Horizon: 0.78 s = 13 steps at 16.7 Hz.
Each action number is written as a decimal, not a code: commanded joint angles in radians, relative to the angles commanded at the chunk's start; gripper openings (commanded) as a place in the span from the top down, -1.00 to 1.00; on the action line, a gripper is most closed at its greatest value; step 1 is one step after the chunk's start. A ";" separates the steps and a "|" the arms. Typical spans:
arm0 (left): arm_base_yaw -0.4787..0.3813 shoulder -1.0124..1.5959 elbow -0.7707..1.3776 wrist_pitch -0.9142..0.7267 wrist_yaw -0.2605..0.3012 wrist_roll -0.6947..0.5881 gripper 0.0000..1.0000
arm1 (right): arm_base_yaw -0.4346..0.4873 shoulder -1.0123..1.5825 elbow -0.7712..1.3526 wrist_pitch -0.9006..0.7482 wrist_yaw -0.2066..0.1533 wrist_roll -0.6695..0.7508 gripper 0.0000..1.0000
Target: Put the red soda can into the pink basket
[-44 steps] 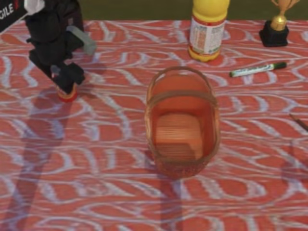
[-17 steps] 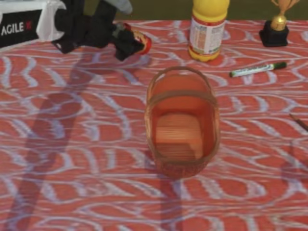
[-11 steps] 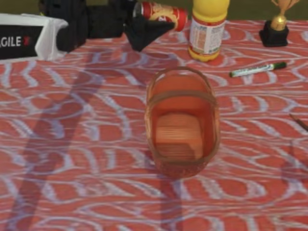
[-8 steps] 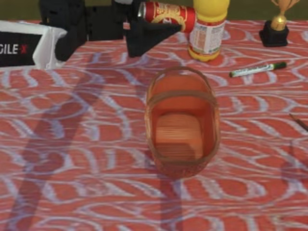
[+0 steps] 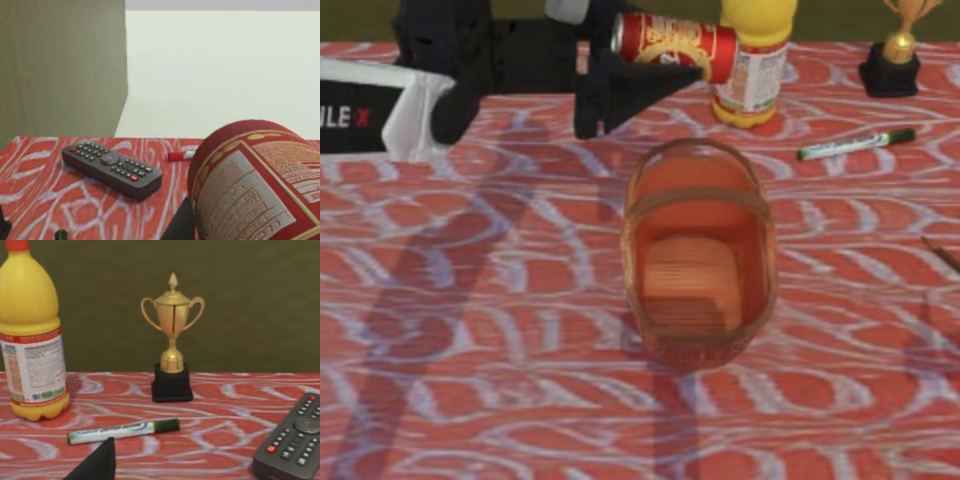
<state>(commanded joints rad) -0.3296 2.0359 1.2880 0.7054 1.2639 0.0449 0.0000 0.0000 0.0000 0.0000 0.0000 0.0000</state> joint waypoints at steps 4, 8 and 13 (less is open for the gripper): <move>0.007 0.041 -0.007 0.038 0.002 0.001 1.00 | 0.000 0.000 0.000 0.000 0.000 0.000 -1.00; 0.016 0.159 -0.051 0.219 0.005 -0.002 1.00 | 0.000 0.000 0.000 0.000 0.000 0.000 -1.00; 0.026 0.244 -0.090 0.337 0.002 -0.004 1.00 | 0.000 0.000 0.000 0.000 0.000 0.000 -1.00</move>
<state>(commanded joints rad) -0.3036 2.2795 1.1983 1.0420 1.2658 0.0410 0.0000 0.0000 0.0000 0.0000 0.0000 0.0000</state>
